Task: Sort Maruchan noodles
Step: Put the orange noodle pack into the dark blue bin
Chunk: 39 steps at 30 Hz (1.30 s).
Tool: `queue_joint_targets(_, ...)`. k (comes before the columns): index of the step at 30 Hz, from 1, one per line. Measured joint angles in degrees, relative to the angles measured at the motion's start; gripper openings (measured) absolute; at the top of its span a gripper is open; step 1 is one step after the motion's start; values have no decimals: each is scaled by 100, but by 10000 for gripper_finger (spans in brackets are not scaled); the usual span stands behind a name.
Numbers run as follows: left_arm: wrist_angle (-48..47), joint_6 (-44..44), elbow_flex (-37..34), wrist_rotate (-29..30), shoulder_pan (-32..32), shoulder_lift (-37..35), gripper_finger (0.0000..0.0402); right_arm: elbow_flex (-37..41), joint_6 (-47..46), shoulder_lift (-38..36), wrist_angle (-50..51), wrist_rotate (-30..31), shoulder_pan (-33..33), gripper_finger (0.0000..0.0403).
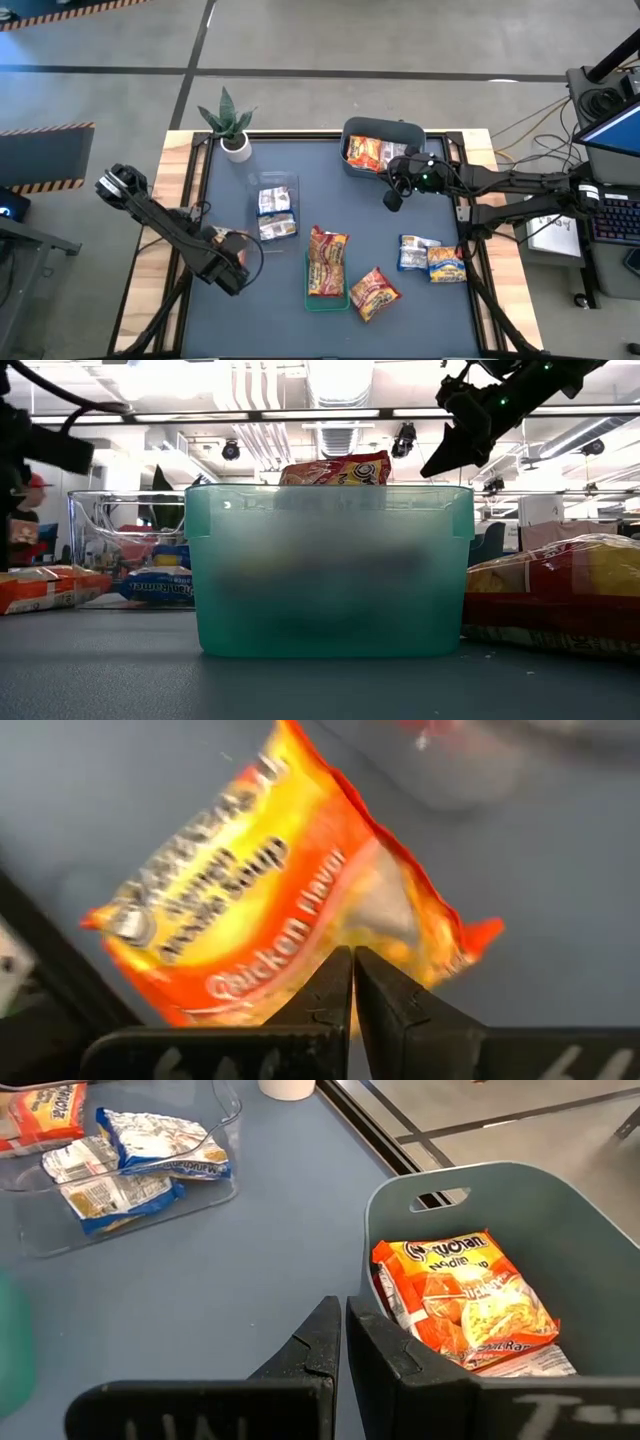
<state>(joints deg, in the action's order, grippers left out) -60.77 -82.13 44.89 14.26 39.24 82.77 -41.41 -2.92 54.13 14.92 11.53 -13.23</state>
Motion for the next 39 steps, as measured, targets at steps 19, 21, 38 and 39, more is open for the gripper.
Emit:
queue_joint_targets(19, 2917, 368, 277, -836, 428, -1, 0, 0, 15, 2, -4, 0, 0, 12)
queue_joint_targets(21, 2553, 233, 453, -830, 493, -2, 0, 0, 3, 2, -2, 2, 0, 12)
queue_joint_targets(38, 828, -524, 604, -1034, 685, -10, 80, 0, 57, 4, -22, 0, 0, 12)
queue_joint_targets(39, 605, -386, 604, -1027, 684, -10, 94, 0, 57, 4, -22, 0, 0, 12)
